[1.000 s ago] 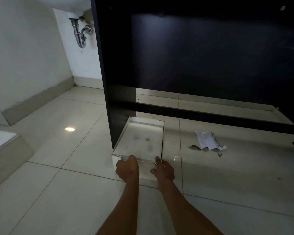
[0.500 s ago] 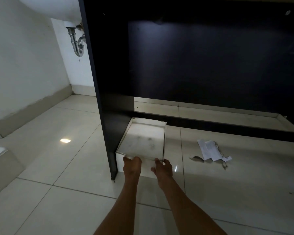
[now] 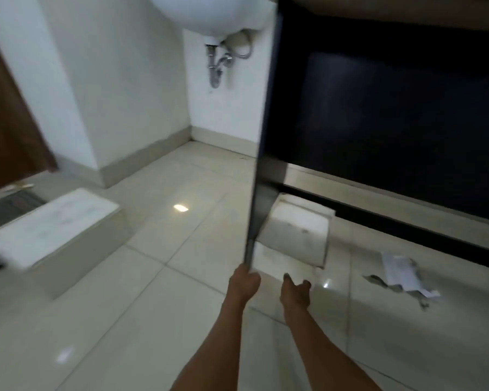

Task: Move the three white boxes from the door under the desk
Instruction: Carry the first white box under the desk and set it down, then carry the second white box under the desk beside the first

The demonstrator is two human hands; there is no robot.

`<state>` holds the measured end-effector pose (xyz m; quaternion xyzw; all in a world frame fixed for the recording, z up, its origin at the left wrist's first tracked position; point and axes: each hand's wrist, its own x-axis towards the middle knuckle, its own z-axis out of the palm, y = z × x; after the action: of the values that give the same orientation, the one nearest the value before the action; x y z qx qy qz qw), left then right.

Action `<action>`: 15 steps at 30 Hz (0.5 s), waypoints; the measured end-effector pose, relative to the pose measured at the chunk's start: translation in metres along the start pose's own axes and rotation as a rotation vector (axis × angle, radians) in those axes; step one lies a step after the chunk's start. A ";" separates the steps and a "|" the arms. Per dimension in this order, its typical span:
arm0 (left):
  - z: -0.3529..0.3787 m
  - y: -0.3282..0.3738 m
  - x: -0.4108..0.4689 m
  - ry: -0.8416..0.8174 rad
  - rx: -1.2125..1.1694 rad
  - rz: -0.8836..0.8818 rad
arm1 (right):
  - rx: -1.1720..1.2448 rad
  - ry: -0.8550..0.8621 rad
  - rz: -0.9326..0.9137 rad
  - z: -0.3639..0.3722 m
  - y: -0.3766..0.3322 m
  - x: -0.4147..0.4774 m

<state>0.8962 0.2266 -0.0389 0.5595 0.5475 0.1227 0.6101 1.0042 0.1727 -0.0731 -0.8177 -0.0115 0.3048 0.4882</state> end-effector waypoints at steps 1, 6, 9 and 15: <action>-0.026 -0.009 -0.014 0.025 -0.007 -0.024 | -0.050 -0.018 -0.004 0.013 -0.004 -0.024; -0.164 -0.052 -0.087 0.168 -0.056 -0.180 | -0.228 -0.196 -0.081 0.083 -0.015 -0.144; -0.252 -0.080 -0.139 0.321 -0.120 -0.265 | -0.337 -0.332 -0.147 0.132 -0.021 -0.217; -0.424 -0.160 -0.249 0.682 -0.246 -0.457 | -0.553 -0.647 -0.269 0.249 -0.020 -0.372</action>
<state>0.3881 0.2144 0.0578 0.2742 0.8092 0.2267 0.4676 0.5796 0.2624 0.0405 -0.7713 -0.3511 0.4640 0.2580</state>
